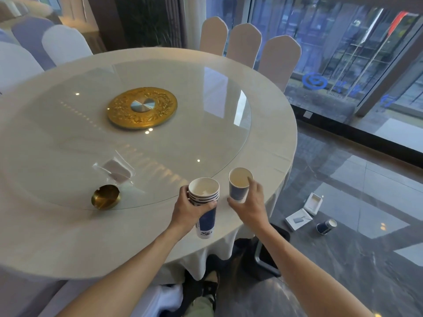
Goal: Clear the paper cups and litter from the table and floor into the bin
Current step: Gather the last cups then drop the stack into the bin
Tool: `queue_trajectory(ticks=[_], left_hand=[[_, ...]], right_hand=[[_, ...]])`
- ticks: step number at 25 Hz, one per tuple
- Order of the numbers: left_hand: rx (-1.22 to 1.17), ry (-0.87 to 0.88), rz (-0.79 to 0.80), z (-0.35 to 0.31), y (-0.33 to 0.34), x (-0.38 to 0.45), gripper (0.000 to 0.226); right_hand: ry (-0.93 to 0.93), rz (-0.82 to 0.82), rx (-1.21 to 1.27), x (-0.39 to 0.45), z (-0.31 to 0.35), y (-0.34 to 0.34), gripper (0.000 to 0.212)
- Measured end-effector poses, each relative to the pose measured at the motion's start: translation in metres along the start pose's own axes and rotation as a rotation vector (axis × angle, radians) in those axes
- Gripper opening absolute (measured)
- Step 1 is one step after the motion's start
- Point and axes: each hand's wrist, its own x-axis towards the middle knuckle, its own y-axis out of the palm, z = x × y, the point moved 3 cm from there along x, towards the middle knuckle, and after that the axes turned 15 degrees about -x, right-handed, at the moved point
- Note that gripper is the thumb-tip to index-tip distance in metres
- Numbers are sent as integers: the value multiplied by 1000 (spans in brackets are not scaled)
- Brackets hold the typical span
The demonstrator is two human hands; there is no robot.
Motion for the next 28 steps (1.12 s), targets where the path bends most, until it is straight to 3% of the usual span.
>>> queue_trajectory(ticks=[3,7,10,16,28], left_hand=[[-16,6,6,-8,12,39,82],[-55,16,24,-29,37,95,81],[-65,19,36,-41,51,123,81],[-74,37,67,-60,86,161,77],[-138,140,229,-106,233,136,81]], right_hand=[[97,21,-141,46,-9,2,120],[113,119,-253,96,-16,15,133],[89,214,-143,110,-18,23,126],[92,145,-198,126,-35,5,98],[179,95,-60,102,-134,-89,106]])
